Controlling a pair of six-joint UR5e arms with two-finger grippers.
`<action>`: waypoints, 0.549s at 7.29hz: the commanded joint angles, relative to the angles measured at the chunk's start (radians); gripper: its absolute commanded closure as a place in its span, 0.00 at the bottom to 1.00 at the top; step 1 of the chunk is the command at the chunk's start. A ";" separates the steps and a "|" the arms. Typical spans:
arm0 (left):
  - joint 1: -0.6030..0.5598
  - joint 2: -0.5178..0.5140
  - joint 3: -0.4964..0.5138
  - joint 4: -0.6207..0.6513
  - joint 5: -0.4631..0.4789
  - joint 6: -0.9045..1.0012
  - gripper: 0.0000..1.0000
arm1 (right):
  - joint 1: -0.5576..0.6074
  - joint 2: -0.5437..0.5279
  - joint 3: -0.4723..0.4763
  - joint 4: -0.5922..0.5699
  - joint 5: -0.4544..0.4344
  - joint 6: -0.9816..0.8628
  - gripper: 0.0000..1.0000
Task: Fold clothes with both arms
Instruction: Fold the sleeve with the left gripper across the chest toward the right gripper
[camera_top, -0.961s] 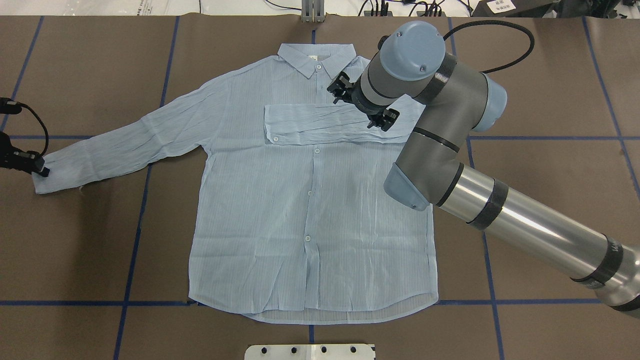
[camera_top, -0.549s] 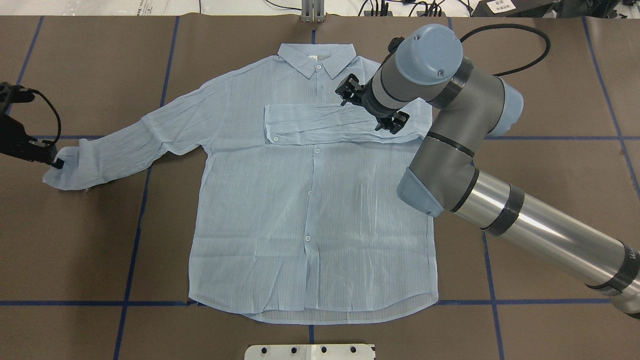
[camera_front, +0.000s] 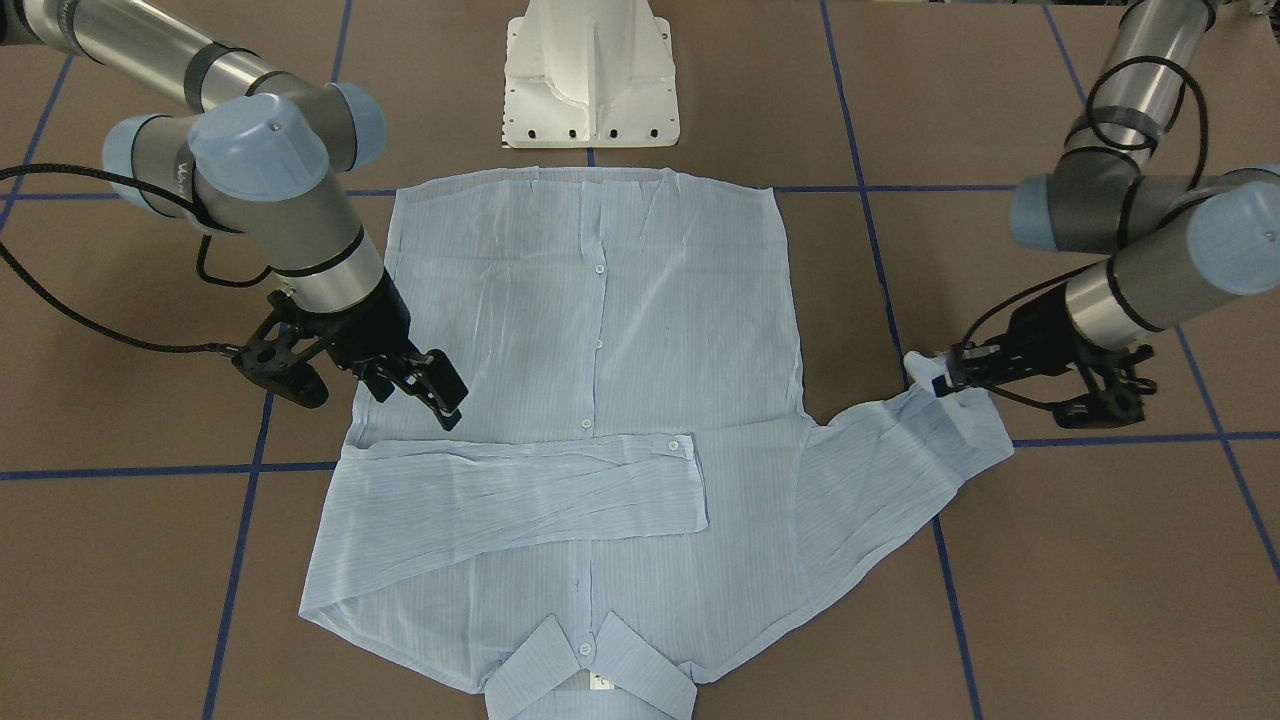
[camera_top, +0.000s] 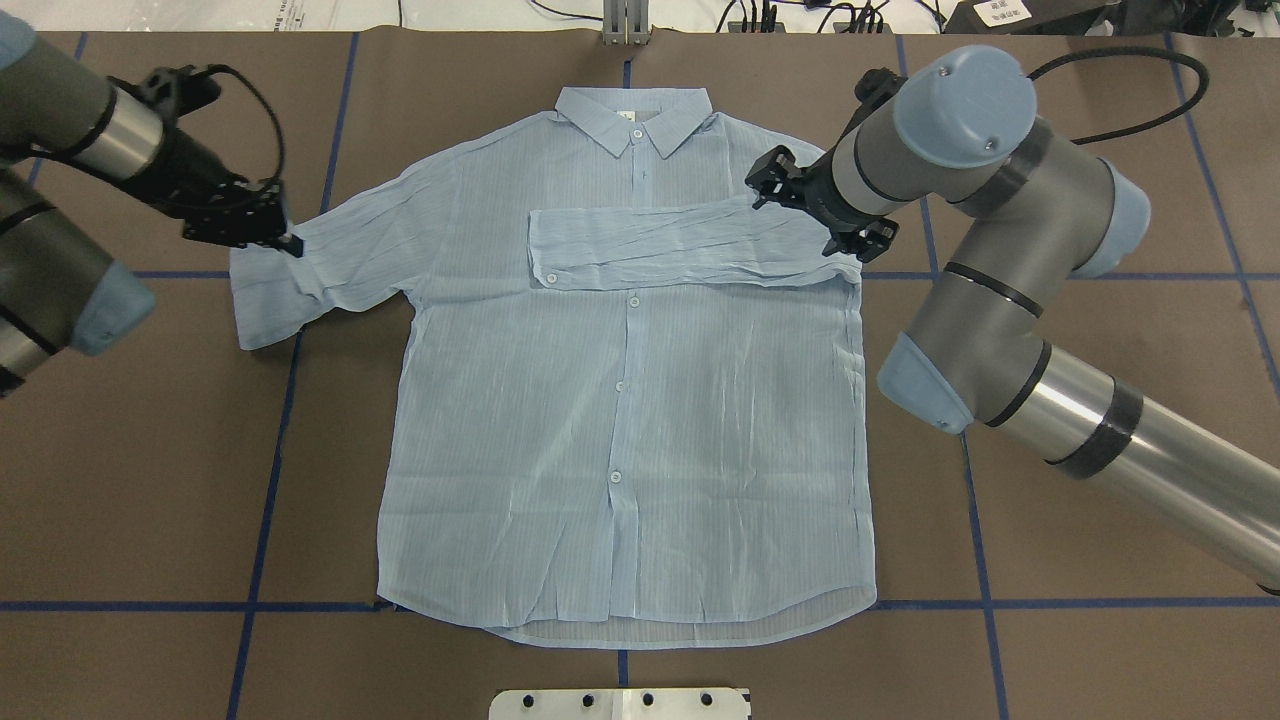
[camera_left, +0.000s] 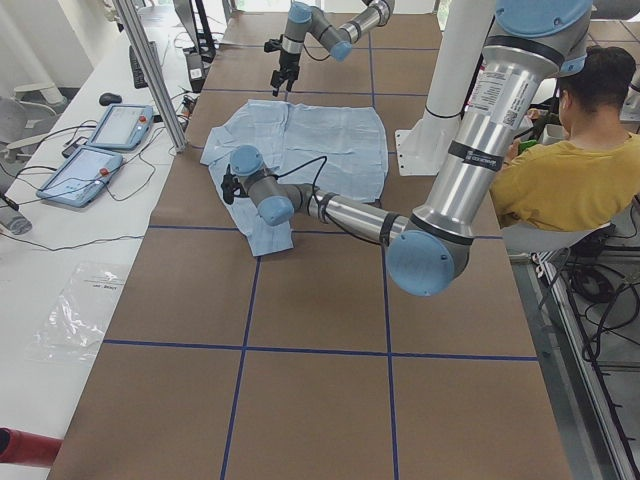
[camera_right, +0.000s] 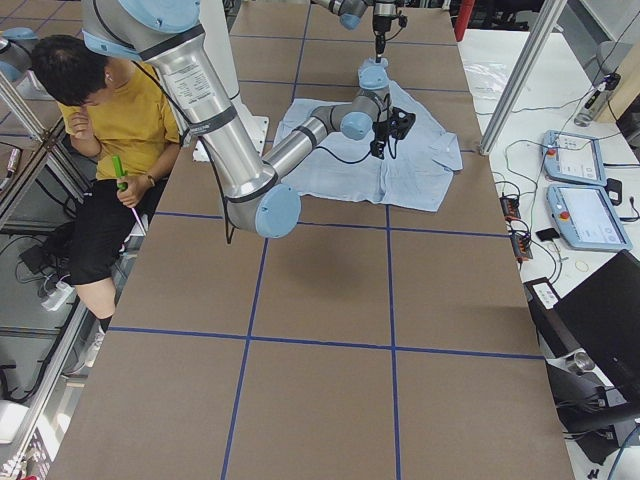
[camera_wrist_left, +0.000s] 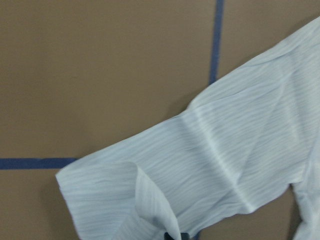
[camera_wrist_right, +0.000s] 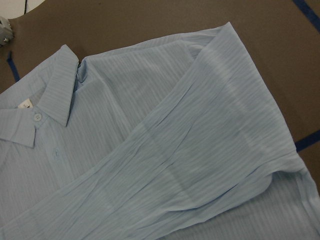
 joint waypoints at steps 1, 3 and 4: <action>0.119 -0.200 0.007 -0.005 0.073 -0.277 1.00 | 0.068 -0.075 0.026 0.002 0.067 -0.078 0.01; 0.250 -0.428 0.150 -0.013 0.257 -0.420 1.00 | 0.094 -0.138 0.055 0.004 0.073 -0.132 0.00; 0.304 -0.528 0.245 -0.026 0.349 -0.447 1.00 | 0.094 -0.151 0.057 0.005 0.072 -0.141 0.00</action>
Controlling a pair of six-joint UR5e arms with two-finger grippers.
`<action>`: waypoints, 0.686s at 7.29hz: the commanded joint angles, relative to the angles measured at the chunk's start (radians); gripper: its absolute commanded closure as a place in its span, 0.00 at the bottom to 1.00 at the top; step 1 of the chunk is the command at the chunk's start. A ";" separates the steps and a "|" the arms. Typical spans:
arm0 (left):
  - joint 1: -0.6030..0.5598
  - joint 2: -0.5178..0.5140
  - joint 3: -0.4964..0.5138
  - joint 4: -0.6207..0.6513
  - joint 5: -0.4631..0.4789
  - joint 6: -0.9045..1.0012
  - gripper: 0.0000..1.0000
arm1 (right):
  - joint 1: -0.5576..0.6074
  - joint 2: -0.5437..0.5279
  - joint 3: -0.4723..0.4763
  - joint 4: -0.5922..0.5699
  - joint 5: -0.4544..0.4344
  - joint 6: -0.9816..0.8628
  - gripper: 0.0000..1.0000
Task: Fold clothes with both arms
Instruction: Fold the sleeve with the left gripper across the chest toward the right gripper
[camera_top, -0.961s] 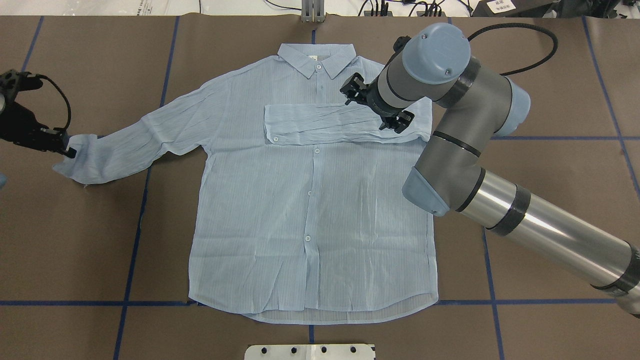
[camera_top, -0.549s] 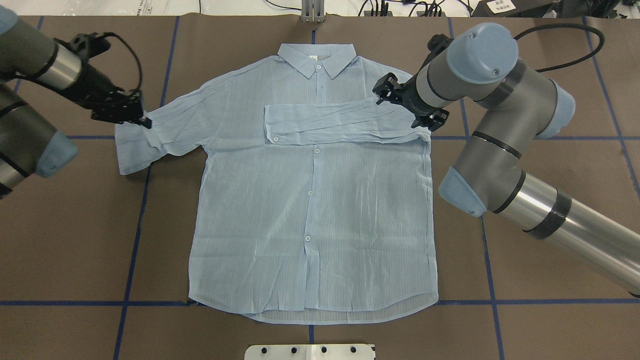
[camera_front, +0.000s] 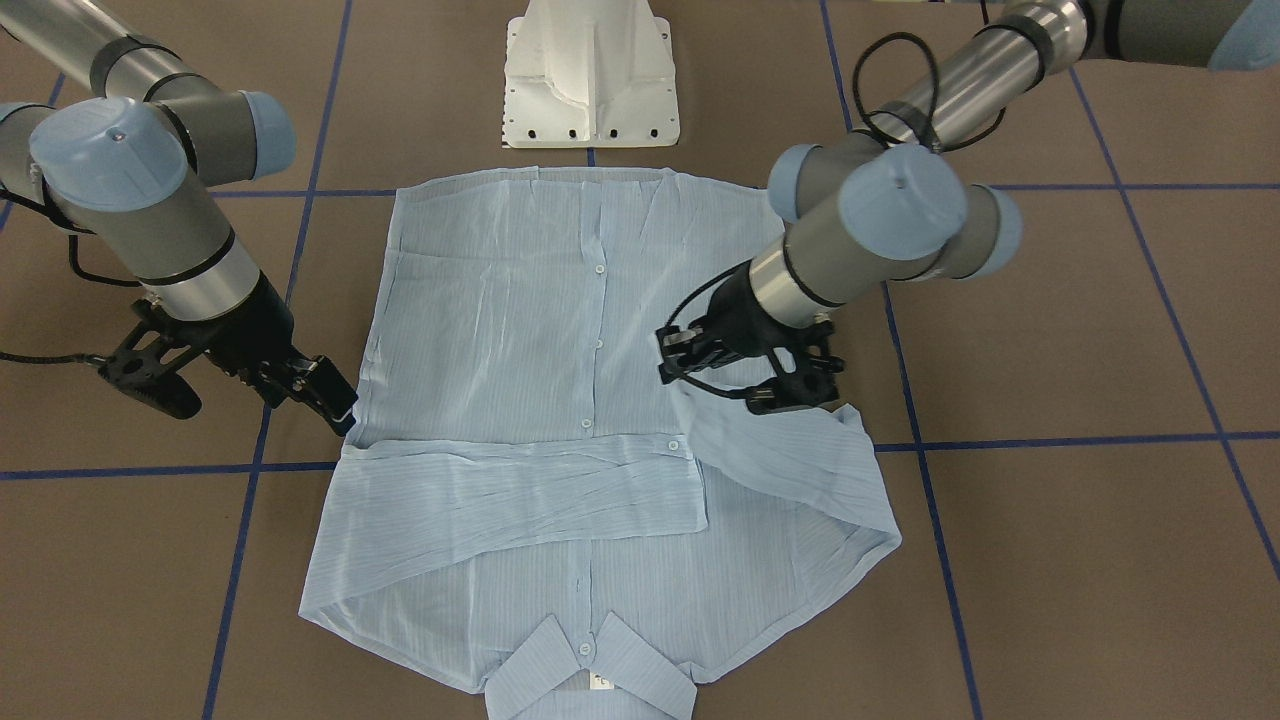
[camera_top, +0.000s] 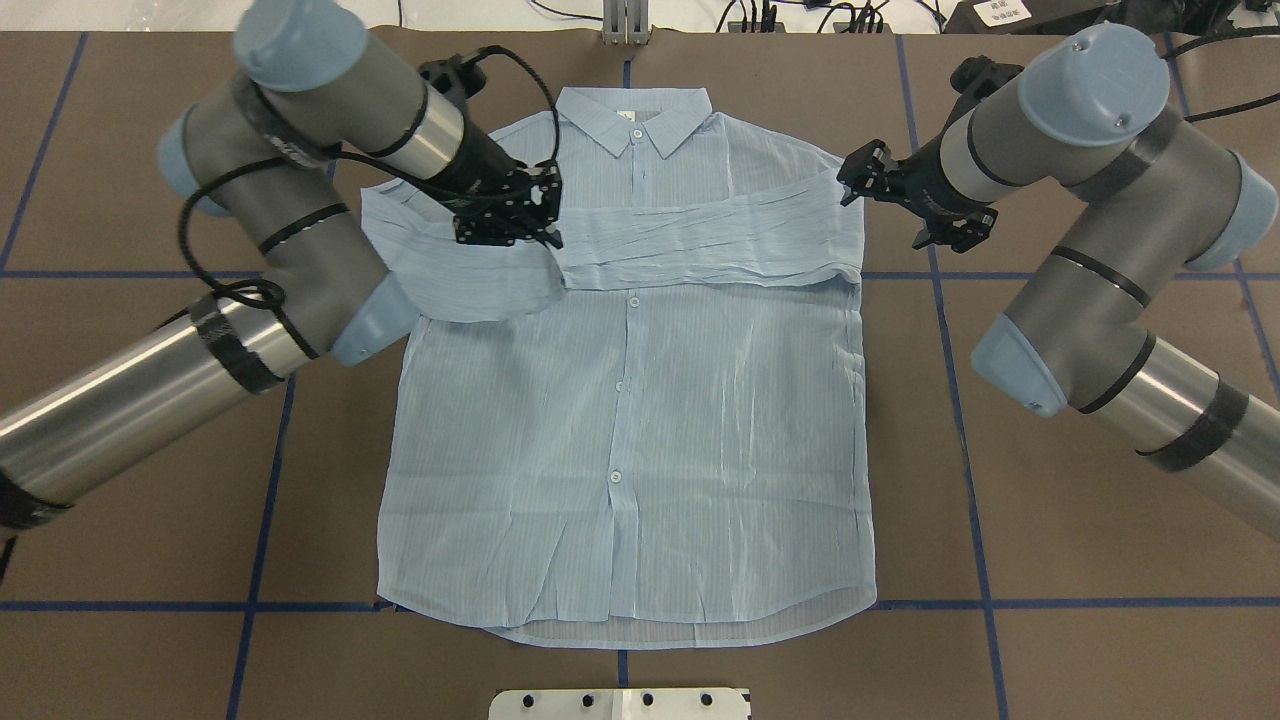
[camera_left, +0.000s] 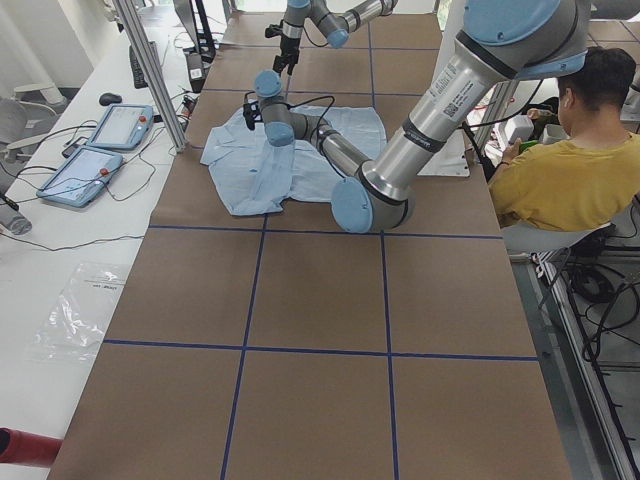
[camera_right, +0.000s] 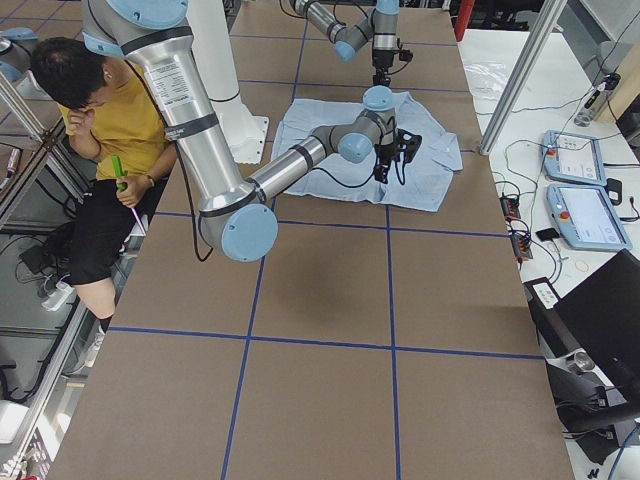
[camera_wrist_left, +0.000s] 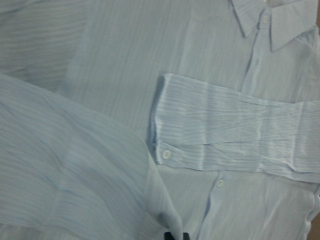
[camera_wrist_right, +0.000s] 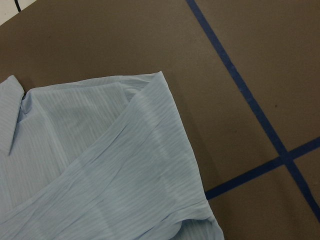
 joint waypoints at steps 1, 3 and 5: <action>0.114 -0.150 0.138 -0.075 0.170 -0.072 1.00 | 0.009 -0.034 0.011 0.003 0.002 -0.022 0.00; 0.162 -0.153 0.164 -0.143 0.265 -0.082 0.25 | 0.004 -0.048 0.023 0.003 -0.003 -0.020 0.00; 0.165 -0.178 0.158 -0.141 0.278 -0.085 0.02 | 0.003 -0.048 0.028 0.003 -0.006 -0.010 0.00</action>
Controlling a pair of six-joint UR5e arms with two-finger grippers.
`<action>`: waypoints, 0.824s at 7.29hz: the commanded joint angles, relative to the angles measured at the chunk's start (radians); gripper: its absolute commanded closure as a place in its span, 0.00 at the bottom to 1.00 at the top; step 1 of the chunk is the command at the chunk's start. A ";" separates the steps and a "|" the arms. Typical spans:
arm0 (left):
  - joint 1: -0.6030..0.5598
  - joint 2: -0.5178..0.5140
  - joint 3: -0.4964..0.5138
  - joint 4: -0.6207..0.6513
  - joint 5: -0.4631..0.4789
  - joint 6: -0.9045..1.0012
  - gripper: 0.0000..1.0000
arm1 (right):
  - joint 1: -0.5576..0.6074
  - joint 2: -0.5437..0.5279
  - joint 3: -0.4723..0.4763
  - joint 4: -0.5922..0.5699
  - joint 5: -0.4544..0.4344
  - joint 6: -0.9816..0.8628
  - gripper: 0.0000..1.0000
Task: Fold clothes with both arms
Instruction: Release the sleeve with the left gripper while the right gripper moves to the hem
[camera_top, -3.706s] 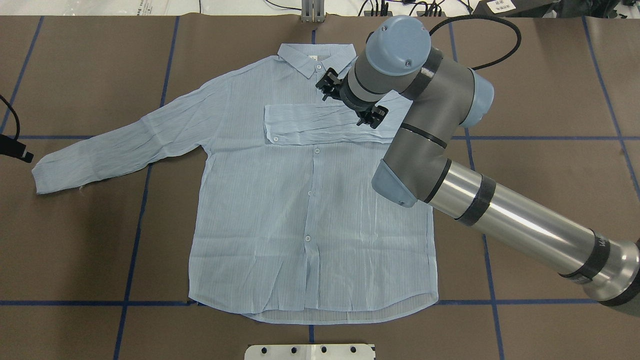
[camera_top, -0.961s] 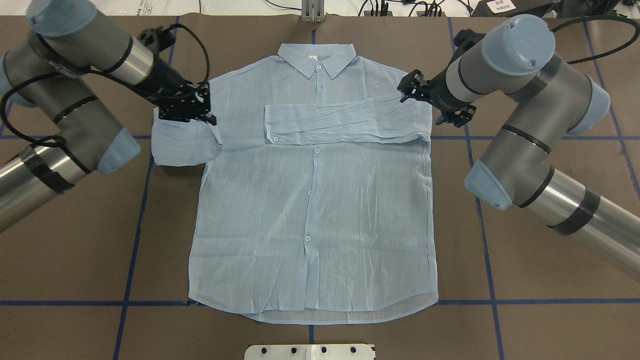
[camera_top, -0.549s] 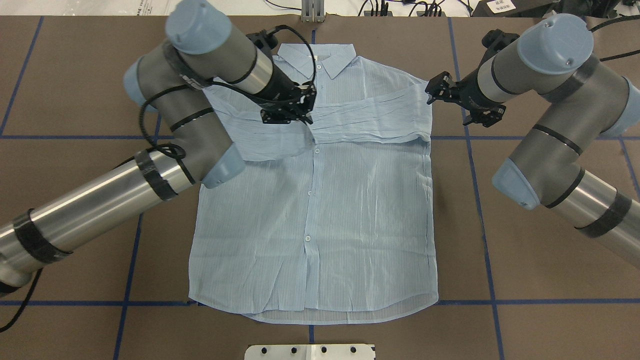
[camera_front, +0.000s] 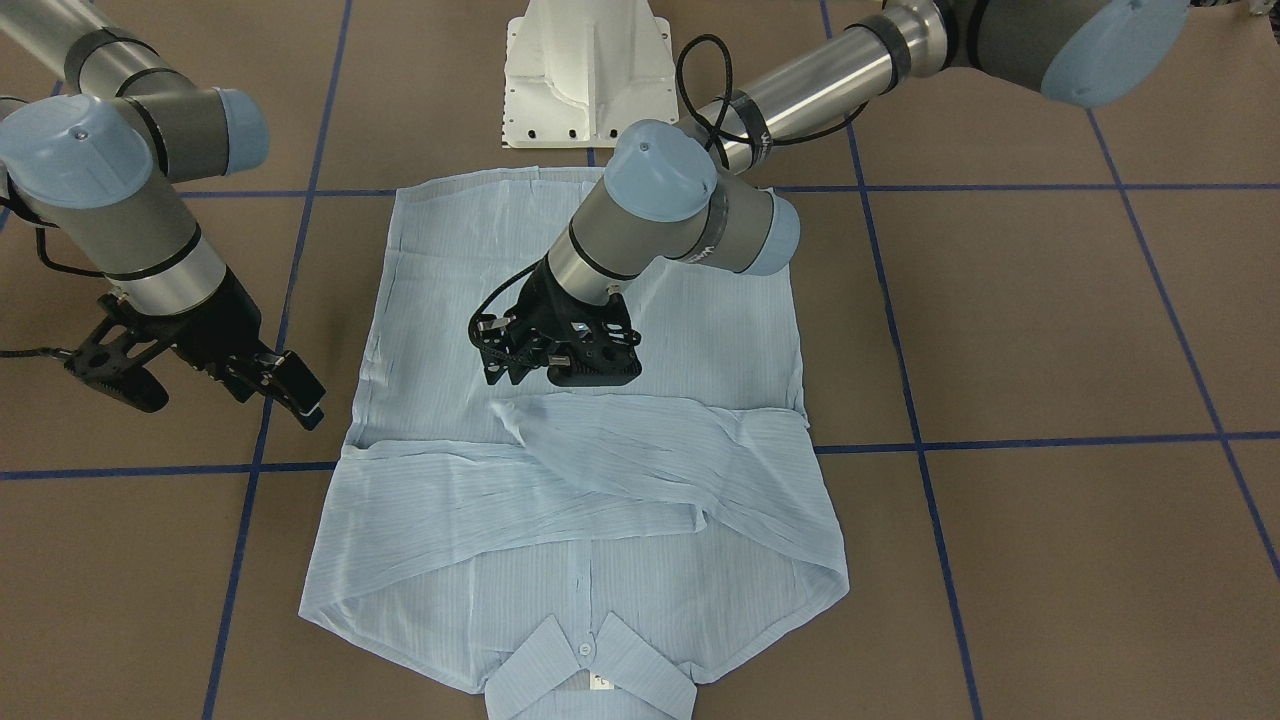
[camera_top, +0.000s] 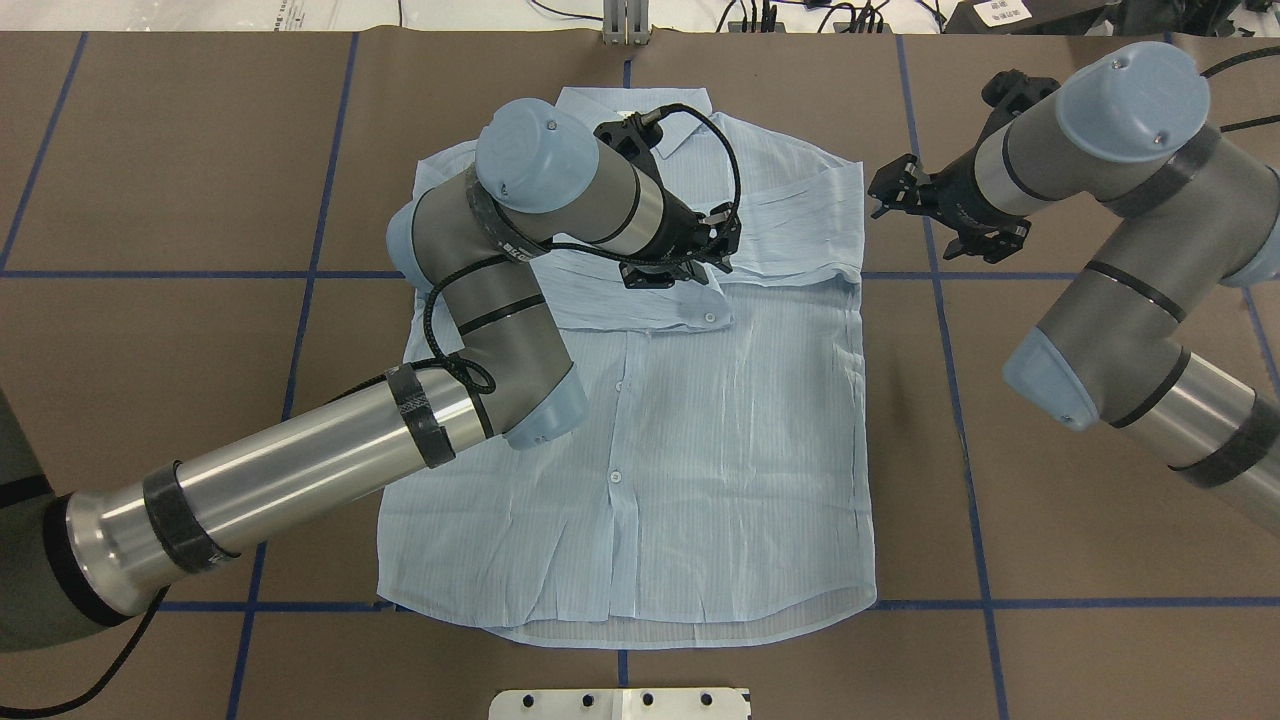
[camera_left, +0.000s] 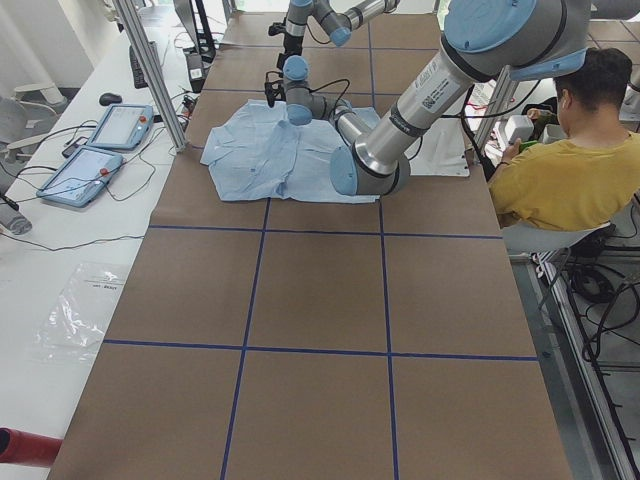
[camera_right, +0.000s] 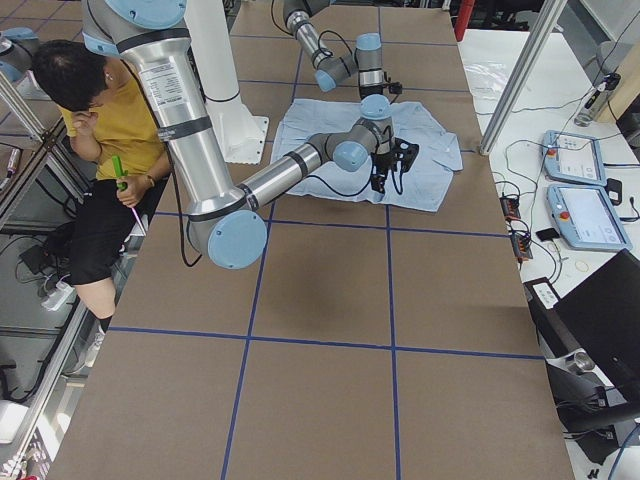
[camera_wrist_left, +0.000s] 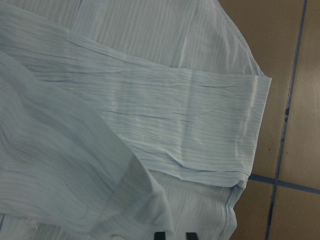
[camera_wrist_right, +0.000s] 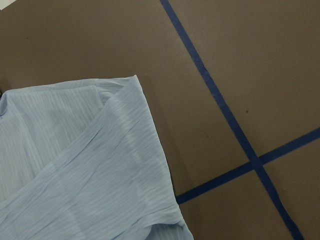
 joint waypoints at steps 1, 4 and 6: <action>0.005 -0.017 -0.019 0.000 0.010 -0.007 0.02 | -0.011 0.001 0.006 0.000 -0.004 0.015 0.00; -0.006 0.177 -0.292 0.062 0.001 0.016 0.02 | -0.226 -0.009 0.079 -0.005 -0.118 0.205 0.00; -0.060 0.356 -0.421 0.069 0.002 0.223 0.02 | -0.410 -0.134 0.219 -0.014 -0.219 0.344 0.00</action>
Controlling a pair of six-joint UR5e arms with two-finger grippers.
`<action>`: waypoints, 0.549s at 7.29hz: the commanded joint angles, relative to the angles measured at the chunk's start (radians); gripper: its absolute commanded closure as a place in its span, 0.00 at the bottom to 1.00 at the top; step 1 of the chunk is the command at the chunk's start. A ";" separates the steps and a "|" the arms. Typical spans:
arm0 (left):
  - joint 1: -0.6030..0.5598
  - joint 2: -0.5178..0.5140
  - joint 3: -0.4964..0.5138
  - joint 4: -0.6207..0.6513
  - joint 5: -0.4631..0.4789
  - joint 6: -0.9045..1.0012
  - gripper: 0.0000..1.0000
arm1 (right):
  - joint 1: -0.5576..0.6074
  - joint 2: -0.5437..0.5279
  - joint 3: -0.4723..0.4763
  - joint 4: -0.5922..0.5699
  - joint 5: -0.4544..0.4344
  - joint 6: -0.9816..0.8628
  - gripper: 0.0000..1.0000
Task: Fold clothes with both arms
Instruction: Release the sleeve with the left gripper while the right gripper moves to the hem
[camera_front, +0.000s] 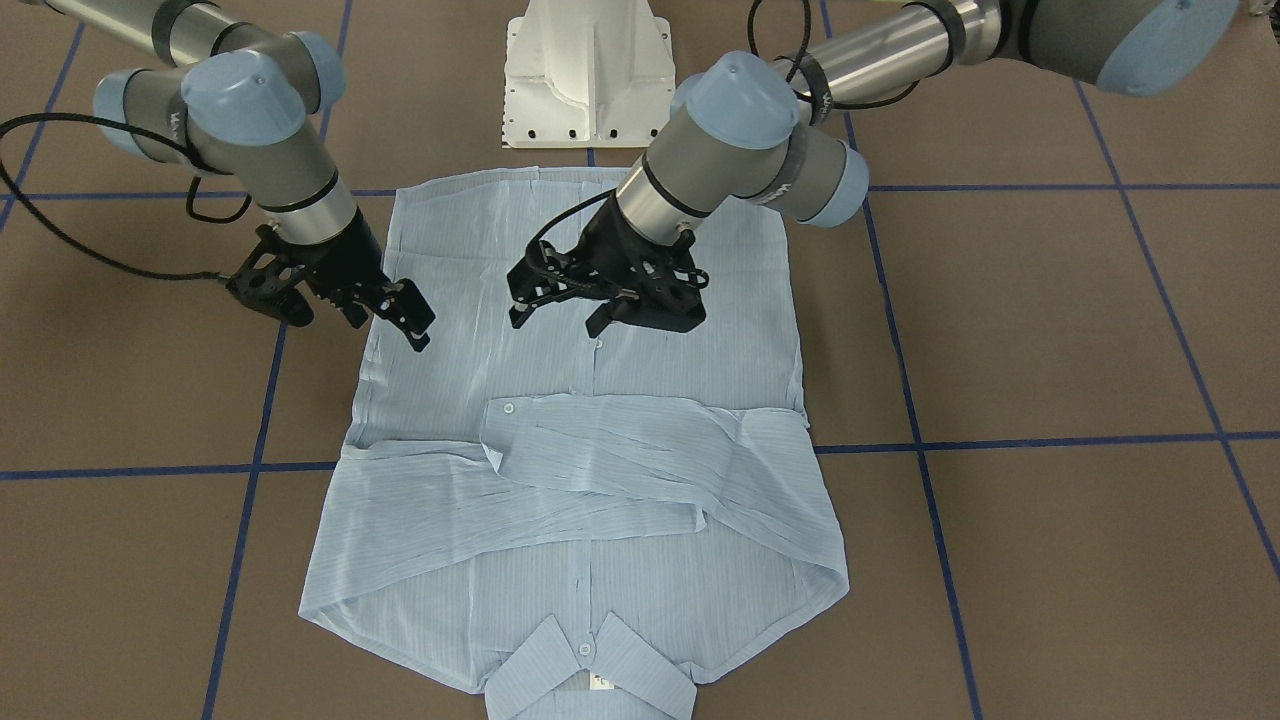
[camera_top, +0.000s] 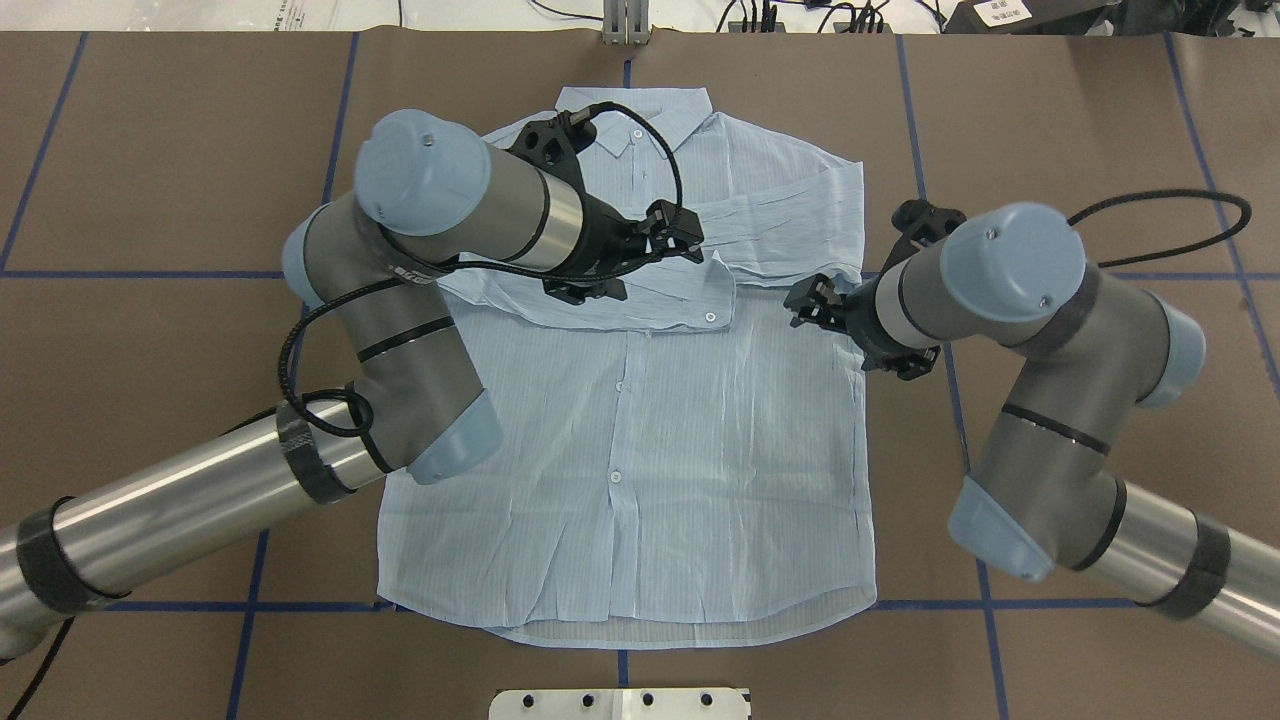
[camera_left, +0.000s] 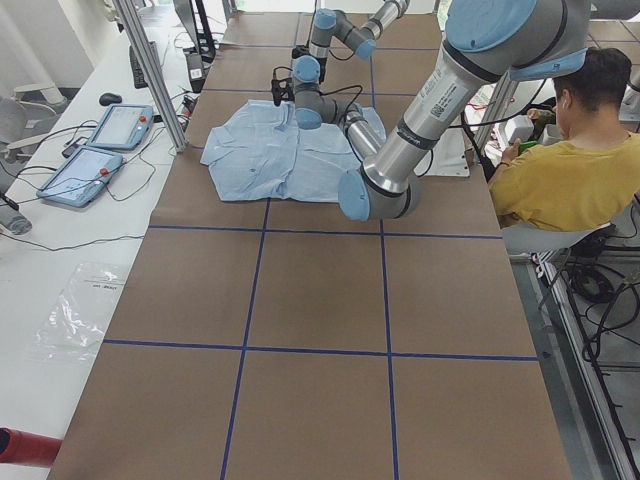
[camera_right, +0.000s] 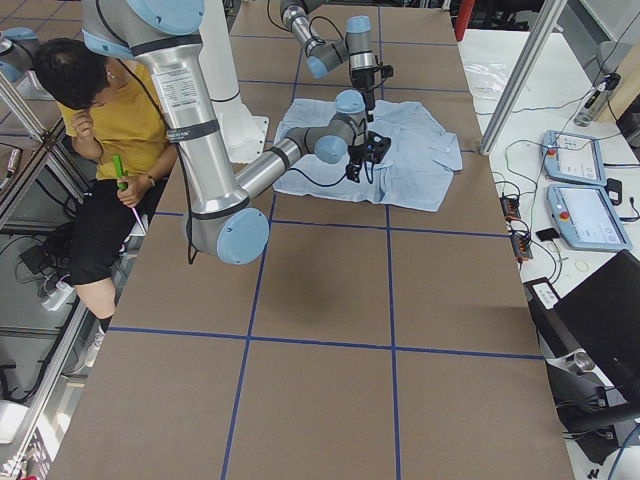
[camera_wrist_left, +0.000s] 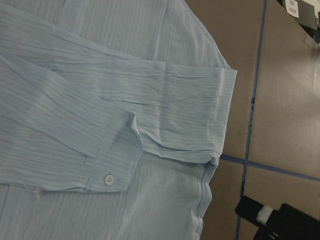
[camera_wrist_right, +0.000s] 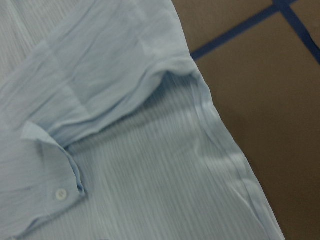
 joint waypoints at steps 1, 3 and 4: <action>-0.067 0.144 -0.095 0.007 0.000 0.178 0.02 | -0.223 -0.135 0.128 -0.003 -0.133 0.150 0.00; -0.083 0.167 -0.081 0.008 0.003 0.202 0.02 | -0.336 -0.182 0.140 -0.005 -0.202 0.248 0.01; -0.083 0.167 -0.074 0.009 0.003 0.202 0.02 | -0.351 -0.201 0.142 -0.005 -0.209 0.267 0.02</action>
